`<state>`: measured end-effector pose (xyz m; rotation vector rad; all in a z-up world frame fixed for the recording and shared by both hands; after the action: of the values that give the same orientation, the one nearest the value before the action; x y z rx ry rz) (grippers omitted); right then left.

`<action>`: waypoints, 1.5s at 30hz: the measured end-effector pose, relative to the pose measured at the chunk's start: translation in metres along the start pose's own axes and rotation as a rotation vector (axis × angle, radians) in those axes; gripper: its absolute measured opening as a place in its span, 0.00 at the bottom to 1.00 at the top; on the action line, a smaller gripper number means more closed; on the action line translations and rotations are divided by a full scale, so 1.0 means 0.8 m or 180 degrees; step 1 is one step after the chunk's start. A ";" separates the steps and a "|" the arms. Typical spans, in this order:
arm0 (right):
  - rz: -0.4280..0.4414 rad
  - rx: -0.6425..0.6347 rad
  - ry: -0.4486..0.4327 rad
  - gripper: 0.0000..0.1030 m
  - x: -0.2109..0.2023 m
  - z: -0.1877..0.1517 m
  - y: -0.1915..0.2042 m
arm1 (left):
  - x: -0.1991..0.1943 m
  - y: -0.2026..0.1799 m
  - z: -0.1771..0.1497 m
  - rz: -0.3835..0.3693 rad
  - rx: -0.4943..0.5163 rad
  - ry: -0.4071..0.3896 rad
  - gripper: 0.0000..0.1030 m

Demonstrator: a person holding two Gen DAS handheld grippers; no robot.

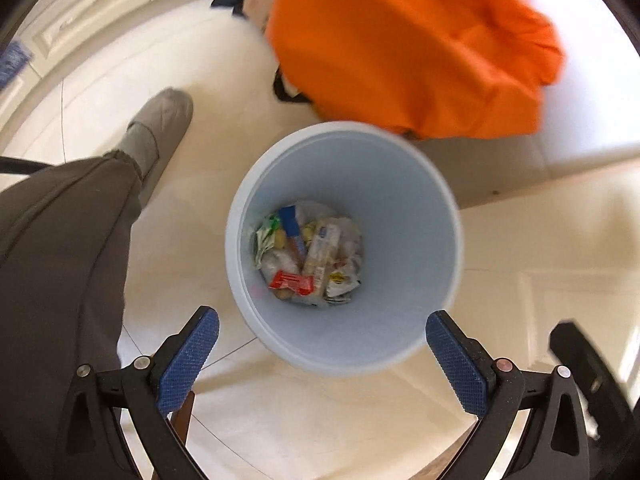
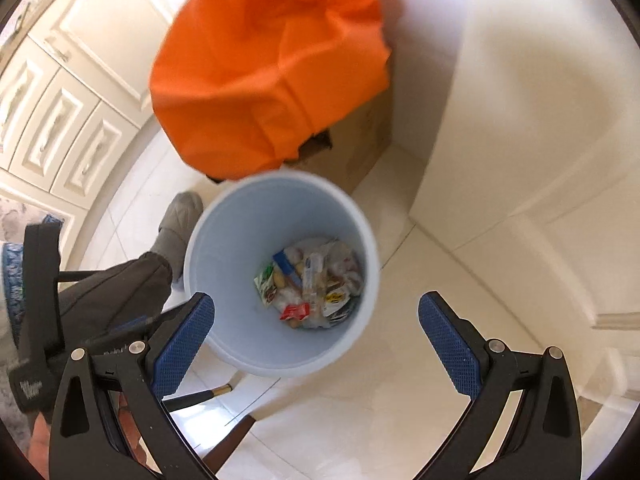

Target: Collect trash

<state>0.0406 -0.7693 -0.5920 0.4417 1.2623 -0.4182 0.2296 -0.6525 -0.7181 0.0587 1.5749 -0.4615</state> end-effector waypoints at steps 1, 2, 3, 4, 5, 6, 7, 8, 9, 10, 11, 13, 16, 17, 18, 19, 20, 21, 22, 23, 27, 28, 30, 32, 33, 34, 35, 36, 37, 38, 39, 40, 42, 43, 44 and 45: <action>-0.0027 0.0012 -0.0036 1.00 -0.014 0.001 -0.002 | -0.008 -0.001 -0.007 -0.0001 0.0041 -0.0056 0.99; -0.0050 0.0037 -0.0095 1.00 -0.034 0.000 -0.003 | -0.018 0.001 -0.013 0.0010 0.0102 -0.0113 0.99; -0.0060 0.0044 -0.0129 1.00 -0.047 0.001 -0.003 | -0.029 0.001 -0.020 0.0051 0.0178 -0.0181 0.99; -0.0090 0.0020 -0.0177 1.00 -0.068 0.000 -0.001 | -0.037 0.000 -0.029 0.0100 0.0228 -0.0247 0.99; -0.0128 -0.0045 -0.0236 1.00 -0.089 0.001 0.004 | -0.051 0.001 -0.037 0.0109 0.0256 -0.0288 0.99; -0.0146 -0.0119 -0.0289 1.00 -0.106 0.000 0.008 | -0.062 0.001 -0.045 0.0084 0.0290 -0.0322 0.99; -0.0167 -0.0199 -0.0343 1.00 -0.124 0.001 0.014 | -0.074 0.000 -0.051 0.0061 0.0335 -0.0353 0.99; -0.0210 -0.0282 -0.0417 1.00 -0.148 0.002 0.019 | -0.089 -0.003 -0.056 0.0041 0.0388 -0.0380 0.99; -0.0241 -0.0326 -0.0475 1.00 -0.165 0.003 0.022 | -0.112 -0.009 -0.058 0.0021 0.0441 -0.0423 0.99; -0.0262 -0.0351 -0.0541 1.00 -0.184 0.005 0.024 | -0.131 -0.010 -0.062 0.0002 0.0488 -0.0483 0.99; -0.0267 -0.0351 -0.0648 1.00 -0.210 0.008 0.026 | -0.150 -0.012 -0.068 -0.0023 0.0533 -0.0551 0.99; -0.0248 -0.0337 -0.0821 1.00 -0.245 0.012 0.029 | -0.197 -0.017 -0.080 -0.0099 0.0665 -0.0700 0.99; -0.0248 -0.0370 -0.1092 1.00 -0.303 0.022 0.045 | -0.278 -0.015 -0.102 -0.0185 0.0751 -0.0929 0.99; -0.0248 -0.0408 -0.1201 1.00 -0.325 0.027 0.053 | -0.297 -0.013 -0.109 -0.0236 0.0754 -0.0984 0.99; -0.0251 -0.0445 -0.1280 1.00 -0.342 0.030 0.062 | -0.323 -0.008 -0.118 -0.0301 0.0748 -0.1089 0.99; -0.0249 -0.0483 -0.1365 1.00 -0.357 0.035 0.071 | -0.350 -0.004 -0.124 -0.0338 0.0757 -0.1188 0.99; -0.0236 -0.0520 -0.1475 1.00 -0.376 0.038 0.081 | -0.375 -0.001 -0.131 -0.0362 0.0771 -0.1303 0.99; -0.0214 -0.0548 -0.1608 1.00 -0.398 0.042 0.091 | -0.424 0.006 -0.136 -0.0373 0.0783 -0.1456 0.99; -0.0177 -0.0577 -0.1748 1.00 -0.421 0.047 0.102 | -0.441 0.012 -0.141 -0.0385 0.0781 -0.1553 0.99; -0.0134 -0.0597 -0.1840 1.00 -0.435 0.050 0.112 | -0.466 0.020 -0.148 -0.0428 0.0776 -0.1674 0.99; 0.0141 -0.0737 -0.2196 1.00 -0.496 0.066 0.164 | -0.568 0.054 -0.182 -0.0583 0.0747 -0.2100 0.99; 0.0183 -0.0823 -0.2260 1.00 -0.508 0.069 0.181 | -0.593 0.067 -0.192 -0.0594 0.0743 -0.2228 0.99; 0.0247 -0.0975 -0.2375 1.00 -0.528 0.074 0.211 | -0.625 0.091 -0.208 -0.0564 0.0707 -0.2449 0.99; 0.0364 -0.1065 -0.2483 1.00 -0.546 0.078 0.238 | -0.648 0.113 -0.223 -0.0550 0.0660 -0.2618 0.99; 0.0429 -0.1094 -0.2542 1.00 -0.555 0.079 0.252 | -0.660 0.127 -0.231 -0.0532 0.0610 -0.2723 0.99; 0.0493 -0.1126 -0.2596 1.00 -0.564 0.079 0.267 | -0.675 0.142 -0.240 -0.0495 0.0548 -0.2824 0.99; 0.0536 -0.1161 -0.2640 1.00 -0.570 0.079 0.279 | -0.689 0.152 -0.249 -0.0476 0.0505 -0.2894 0.99; 0.0591 -0.1220 -0.2704 1.00 -0.579 0.079 0.295 | -0.699 0.169 -0.258 -0.0437 0.0441 -0.2993 0.99; 0.0634 -0.1273 -0.2747 1.00 -0.586 0.078 0.309 | -0.707 0.181 -0.268 -0.0397 0.0388 -0.3054 0.99; 0.0689 -0.1327 -0.2779 1.00 -0.592 0.077 0.324 | -0.716 0.192 -0.273 -0.0357 0.0331 -0.3111 0.99; 0.0746 -0.1370 -0.2808 1.00 -0.598 0.074 0.336 | -0.727 0.205 -0.284 -0.0304 0.0258 -0.3208 0.99; 0.0808 -0.1423 -0.2846 1.00 -0.604 0.071 0.352 | -0.739 0.217 -0.294 -0.0260 0.0207 -0.3281 0.99; 0.0882 -0.1530 -0.2887 1.00 -0.613 0.060 0.378 | -0.769 0.247 -0.316 -0.0120 0.0075 -0.3463 0.99; 0.0928 -0.1564 -0.2904 1.00 -0.616 0.057 0.390 | -0.772 0.257 -0.324 -0.0072 0.0012 -0.3523 0.99; 0.0987 -0.1593 -0.2925 1.00 -0.619 0.055 0.402 | -0.781 0.276 -0.337 -0.0021 -0.0079 -0.3580 0.99; 0.1049 -0.1646 -0.2939 1.00 -0.621 0.051 0.421 | -0.789 0.284 -0.347 0.0023 -0.0151 -0.3607 0.99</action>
<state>0.1269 -0.4781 -0.0725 -0.0168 0.3501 0.0190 0.0834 -0.2014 -0.1685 -0.2057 0.4692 -0.3442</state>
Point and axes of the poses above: each gripper's, at about its wrist camera, not at the fingertips, and x roughly the way its jaws point, y to its left, z to its top, the point moved 5 cm from there along x, roughly the way its jaws point, and after that the axes turned 14 degrees about -x, right-handed, at the moved point
